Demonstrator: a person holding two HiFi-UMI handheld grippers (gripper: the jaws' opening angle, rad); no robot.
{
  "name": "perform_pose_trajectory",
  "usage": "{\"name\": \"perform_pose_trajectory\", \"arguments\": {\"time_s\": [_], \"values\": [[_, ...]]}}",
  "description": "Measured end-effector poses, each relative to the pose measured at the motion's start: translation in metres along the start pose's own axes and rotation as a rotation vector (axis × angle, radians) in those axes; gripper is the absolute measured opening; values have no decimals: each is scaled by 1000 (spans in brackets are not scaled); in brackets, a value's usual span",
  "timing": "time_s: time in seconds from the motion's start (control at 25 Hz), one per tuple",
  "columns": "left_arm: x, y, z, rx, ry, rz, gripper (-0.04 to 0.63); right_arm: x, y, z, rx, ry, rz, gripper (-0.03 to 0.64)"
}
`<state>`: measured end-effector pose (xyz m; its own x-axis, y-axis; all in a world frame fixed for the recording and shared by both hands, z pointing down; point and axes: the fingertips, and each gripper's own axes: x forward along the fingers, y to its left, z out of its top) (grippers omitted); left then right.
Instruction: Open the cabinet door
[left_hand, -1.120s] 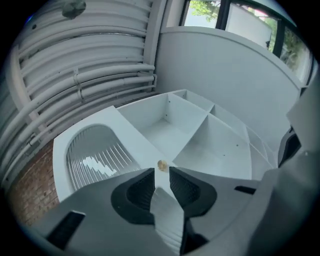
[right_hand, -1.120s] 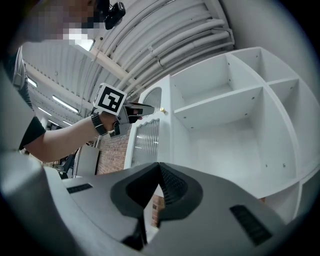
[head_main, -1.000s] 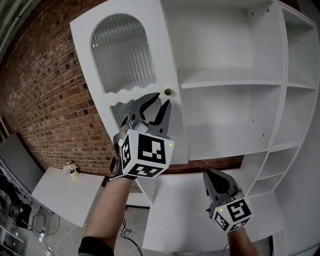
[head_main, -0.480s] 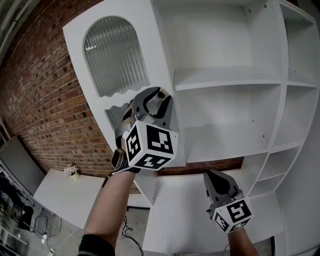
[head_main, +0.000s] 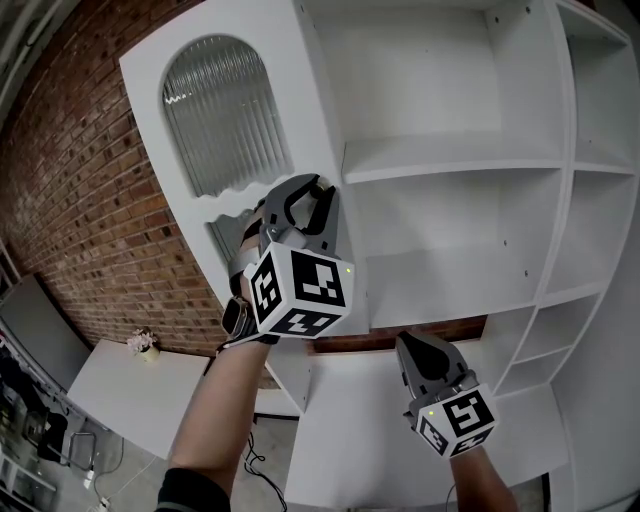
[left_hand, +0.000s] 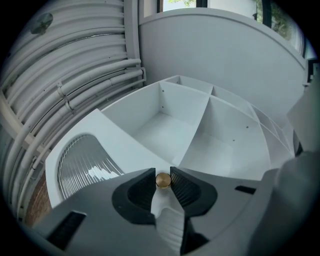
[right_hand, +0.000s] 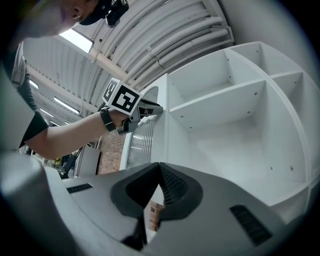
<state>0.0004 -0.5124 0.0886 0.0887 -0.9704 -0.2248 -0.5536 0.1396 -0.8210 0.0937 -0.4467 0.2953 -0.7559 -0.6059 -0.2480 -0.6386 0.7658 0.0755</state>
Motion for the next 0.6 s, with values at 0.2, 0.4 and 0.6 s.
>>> {"name": "perform_pose_trajectory", "arguments": {"time_s": [0.2, 0.4, 0.6], "values": [[-4, 1, 2, -17, -11, -13, 91, 0, 0, 5, 1, -9, 0, 3], [-14, 4, 6, -32, -33, -16, 91, 0, 2, 4, 6, -2, 3, 3], [-29, 4, 11, -37, -57, -17, 89, -4, 4, 2, 10, 3, 2, 3]]}}
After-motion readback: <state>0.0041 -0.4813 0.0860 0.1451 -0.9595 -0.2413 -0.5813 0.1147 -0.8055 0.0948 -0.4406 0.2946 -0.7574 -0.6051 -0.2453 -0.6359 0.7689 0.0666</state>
